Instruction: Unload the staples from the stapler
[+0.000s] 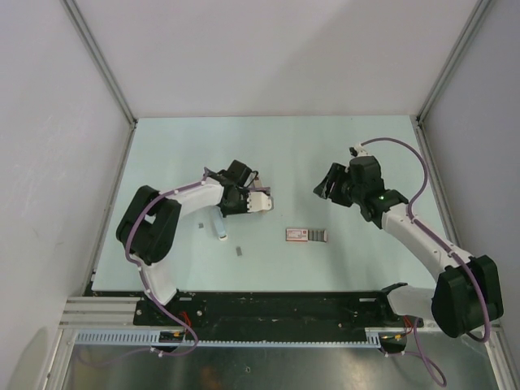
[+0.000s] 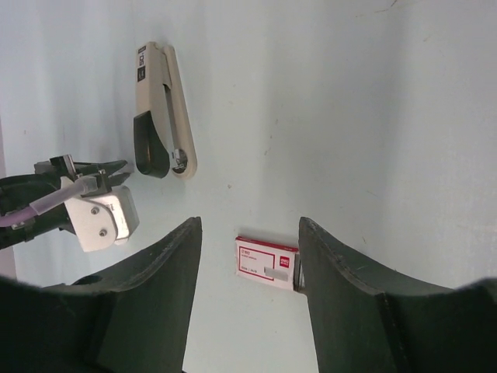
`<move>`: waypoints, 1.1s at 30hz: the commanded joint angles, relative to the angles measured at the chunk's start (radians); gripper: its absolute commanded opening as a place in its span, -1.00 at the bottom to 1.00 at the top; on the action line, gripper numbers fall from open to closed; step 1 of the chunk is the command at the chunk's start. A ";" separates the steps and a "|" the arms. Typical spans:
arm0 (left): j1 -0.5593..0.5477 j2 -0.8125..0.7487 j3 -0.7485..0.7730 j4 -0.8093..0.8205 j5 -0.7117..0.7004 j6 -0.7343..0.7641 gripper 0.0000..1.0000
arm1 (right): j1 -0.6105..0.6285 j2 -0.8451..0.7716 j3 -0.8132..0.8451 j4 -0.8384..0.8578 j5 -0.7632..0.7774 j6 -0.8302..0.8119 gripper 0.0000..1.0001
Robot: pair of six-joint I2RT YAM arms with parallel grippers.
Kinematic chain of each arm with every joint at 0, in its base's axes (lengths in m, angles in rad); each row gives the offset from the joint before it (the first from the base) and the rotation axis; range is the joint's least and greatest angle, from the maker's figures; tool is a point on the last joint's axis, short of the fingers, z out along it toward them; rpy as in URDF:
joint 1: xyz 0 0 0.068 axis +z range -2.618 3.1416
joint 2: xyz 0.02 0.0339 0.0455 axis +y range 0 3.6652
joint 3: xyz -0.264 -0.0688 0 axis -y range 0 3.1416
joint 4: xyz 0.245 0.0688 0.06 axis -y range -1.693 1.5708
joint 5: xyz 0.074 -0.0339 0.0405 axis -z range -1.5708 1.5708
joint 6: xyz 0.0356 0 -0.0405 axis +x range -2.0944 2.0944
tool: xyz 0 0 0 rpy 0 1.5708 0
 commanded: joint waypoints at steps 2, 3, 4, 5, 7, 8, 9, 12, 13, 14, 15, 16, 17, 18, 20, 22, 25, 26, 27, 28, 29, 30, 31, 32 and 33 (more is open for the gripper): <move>-0.024 -0.032 0.014 -0.037 0.053 -0.041 -0.81 | -0.003 0.012 -0.013 0.036 0.001 -0.023 0.14; -0.027 -0.043 0.023 -0.042 0.066 -0.052 -0.83 | -0.003 0.016 -0.016 0.039 0.003 -0.026 0.14; -0.030 -0.053 0.032 -0.047 0.081 -0.063 -0.85 | -0.003 0.022 -0.019 0.042 0.005 -0.029 0.14; -0.031 -0.064 0.043 -0.055 0.096 -0.075 -0.86 | -0.004 0.030 -0.021 0.046 0.007 -0.031 0.13; -0.036 -0.086 0.065 -0.073 0.131 -0.103 -0.89 | -0.004 0.050 -0.024 0.051 0.013 -0.036 0.13; -0.037 -0.100 0.077 -0.083 0.153 -0.119 -0.90 | -0.003 0.062 -0.025 0.053 0.020 -0.039 0.13; -0.037 -0.115 0.088 -0.092 0.177 -0.134 -0.91 | -0.003 0.074 -0.026 0.055 0.029 -0.040 0.12; -0.038 -0.164 0.121 -0.116 0.252 -0.184 -0.92 | -0.002 0.116 -0.033 0.048 0.051 -0.038 0.13; -0.038 -0.183 0.131 -0.126 0.283 -0.203 -0.92 | -0.002 0.127 -0.036 0.042 0.063 -0.034 0.14; -0.038 -0.201 0.140 -0.133 0.310 -0.221 -0.92 | 0.000 0.136 -0.039 0.035 0.076 -0.030 0.18; -0.038 -0.221 0.149 -0.138 0.337 -0.236 -0.92 | 0.006 0.143 -0.042 0.027 0.091 -0.027 0.20; -0.038 -0.243 0.158 -0.145 0.362 -0.253 -0.91 | 0.014 0.149 -0.045 0.019 0.114 -0.025 0.23; -0.038 -0.262 0.166 -0.149 0.389 -0.272 -0.91 | 0.026 0.155 -0.046 0.012 0.135 -0.022 0.26; -0.039 -0.280 0.175 -0.152 0.414 -0.290 -0.91 | 0.039 0.161 -0.047 0.006 0.154 -0.020 0.27; -0.038 -0.308 0.188 -0.157 0.478 -0.329 -0.91 | 0.065 0.175 -0.048 -0.005 0.186 -0.013 0.29; -0.038 -0.330 0.200 -0.159 0.548 -0.376 -0.91 | 0.085 0.189 -0.048 -0.017 0.218 0.001 0.30; -0.039 -0.349 0.212 -0.157 0.657 -0.448 -0.92 | 0.111 0.209 -0.050 -0.034 0.254 0.022 0.30; -0.039 -0.353 0.215 -0.158 0.691 -0.473 -0.92 | 0.117 0.214 -0.050 -0.036 0.261 0.027 0.30; -0.038 -0.355 0.218 -0.157 0.733 -0.498 -0.92 | 0.123 0.216 -0.051 -0.037 0.267 0.032 0.30; -0.038 -0.356 0.220 -0.158 0.778 -0.527 -0.93 | 0.128 0.213 -0.051 -0.039 0.272 0.037 0.30; -0.038 -0.359 0.222 -0.158 0.823 -0.557 -0.94 | 0.134 0.203 -0.051 -0.039 0.279 0.043 0.31; -0.037 -0.359 0.227 -0.158 0.873 -0.587 -0.94 | 0.139 0.186 -0.050 -0.036 0.280 0.048 0.31; -0.035 -0.358 0.235 -0.157 0.923 -0.616 -0.94 | 0.143 0.156 -0.050 -0.031 0.275 0.050 0.31; -0.033 -0.354 0.248 -0.158 0.977 -0.649 -0.94 | 0.147 0.123 -0.051 -0.021 0.260 0.048 0.33; -0.028 -0.345 0.268 -0.157 1.035 -0.681 -0.94 | 0.149 0.086 -0.052 0.002 0.235 0.040 0.35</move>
